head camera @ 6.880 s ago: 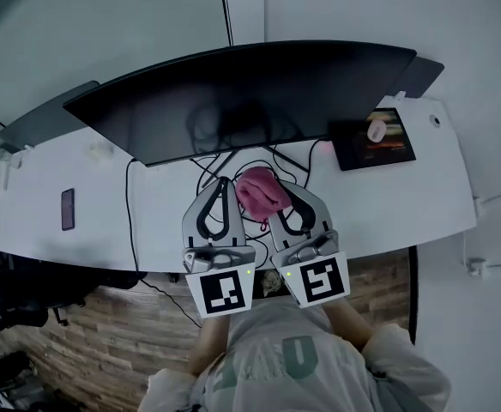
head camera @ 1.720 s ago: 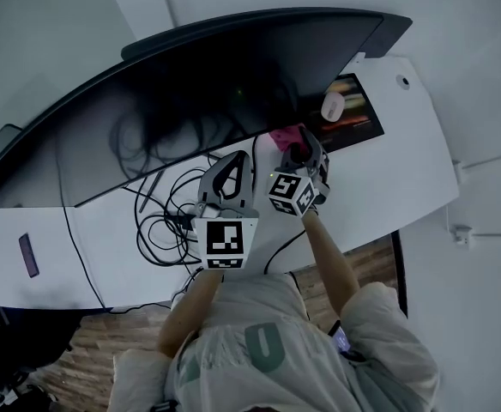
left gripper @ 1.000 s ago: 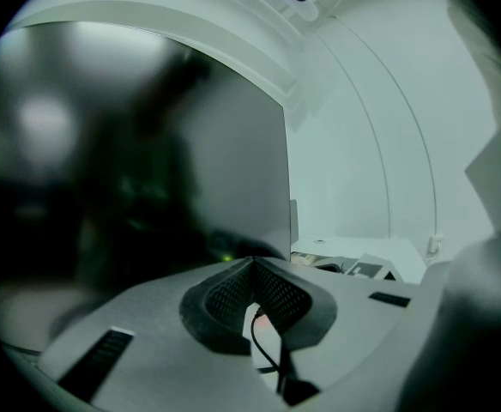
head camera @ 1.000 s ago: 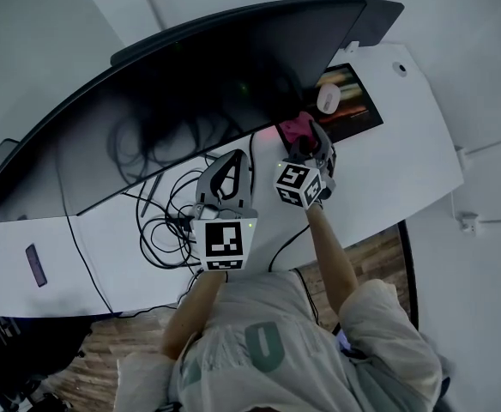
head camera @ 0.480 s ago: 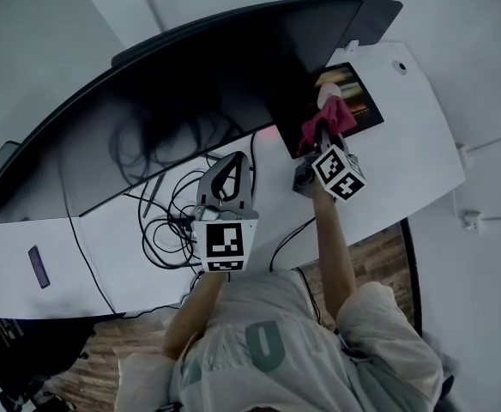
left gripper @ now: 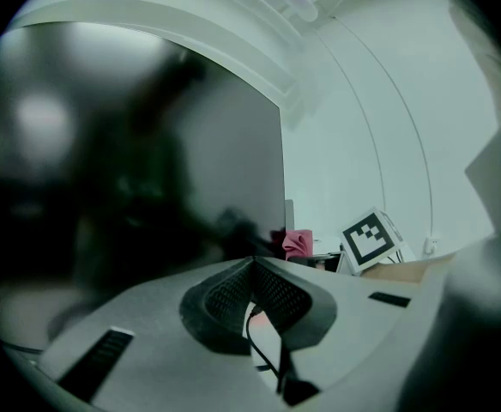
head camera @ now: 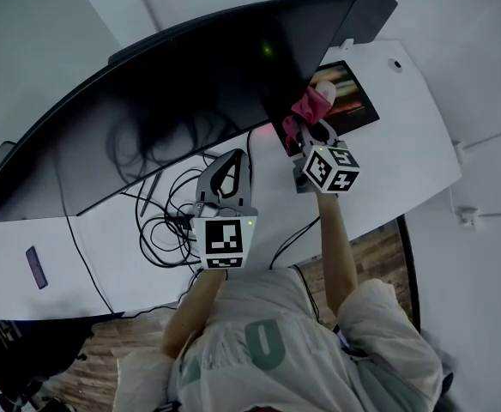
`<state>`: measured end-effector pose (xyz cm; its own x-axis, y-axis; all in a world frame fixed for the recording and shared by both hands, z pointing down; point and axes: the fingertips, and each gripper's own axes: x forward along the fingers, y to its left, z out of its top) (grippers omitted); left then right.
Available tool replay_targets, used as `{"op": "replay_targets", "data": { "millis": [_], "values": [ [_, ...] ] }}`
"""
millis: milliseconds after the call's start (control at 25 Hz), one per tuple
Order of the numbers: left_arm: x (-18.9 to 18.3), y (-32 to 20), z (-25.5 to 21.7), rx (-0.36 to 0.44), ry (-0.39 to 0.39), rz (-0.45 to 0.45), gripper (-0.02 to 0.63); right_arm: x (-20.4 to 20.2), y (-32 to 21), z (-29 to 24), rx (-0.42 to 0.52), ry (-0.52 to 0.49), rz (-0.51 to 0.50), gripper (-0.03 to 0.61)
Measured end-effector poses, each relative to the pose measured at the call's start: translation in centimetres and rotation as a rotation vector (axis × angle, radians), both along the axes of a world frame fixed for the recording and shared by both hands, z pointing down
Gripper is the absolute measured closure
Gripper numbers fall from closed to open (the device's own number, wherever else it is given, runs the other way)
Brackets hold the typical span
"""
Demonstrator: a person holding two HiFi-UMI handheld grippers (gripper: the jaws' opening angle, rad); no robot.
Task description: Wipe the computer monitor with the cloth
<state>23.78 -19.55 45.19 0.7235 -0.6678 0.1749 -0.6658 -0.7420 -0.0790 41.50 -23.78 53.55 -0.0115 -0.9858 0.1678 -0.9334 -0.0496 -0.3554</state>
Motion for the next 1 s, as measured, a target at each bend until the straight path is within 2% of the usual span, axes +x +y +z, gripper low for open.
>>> {"op": "replay_targets", "data": {
  "millis": [200,400,560,1000],
  "values": [
    [-0.4,0.1,-0.7,0.013,0.014,-0.006,0.598,-0.3,0.1,-2.1,0.045,0.027,-0.032,0.522],
    [-1.0,0.7,-1.7,0.026,0.021,0.000,0.598,-0.4,0.3,-5.3,0.057,0.139,-0.035,0.522],
    [-1.4,0.9,-2.7,0.026,0.027,-0.004,0.598,-0.4,0.3,-9.8,0.104,0.199,-0.040,0.522],
    [-0.8,-0.1,-9.6,0.111,0.053,-0.003,0.598,-0.8,1.3,-20.3,0.201,0.356,-0.062,0.522]
  ]
}}
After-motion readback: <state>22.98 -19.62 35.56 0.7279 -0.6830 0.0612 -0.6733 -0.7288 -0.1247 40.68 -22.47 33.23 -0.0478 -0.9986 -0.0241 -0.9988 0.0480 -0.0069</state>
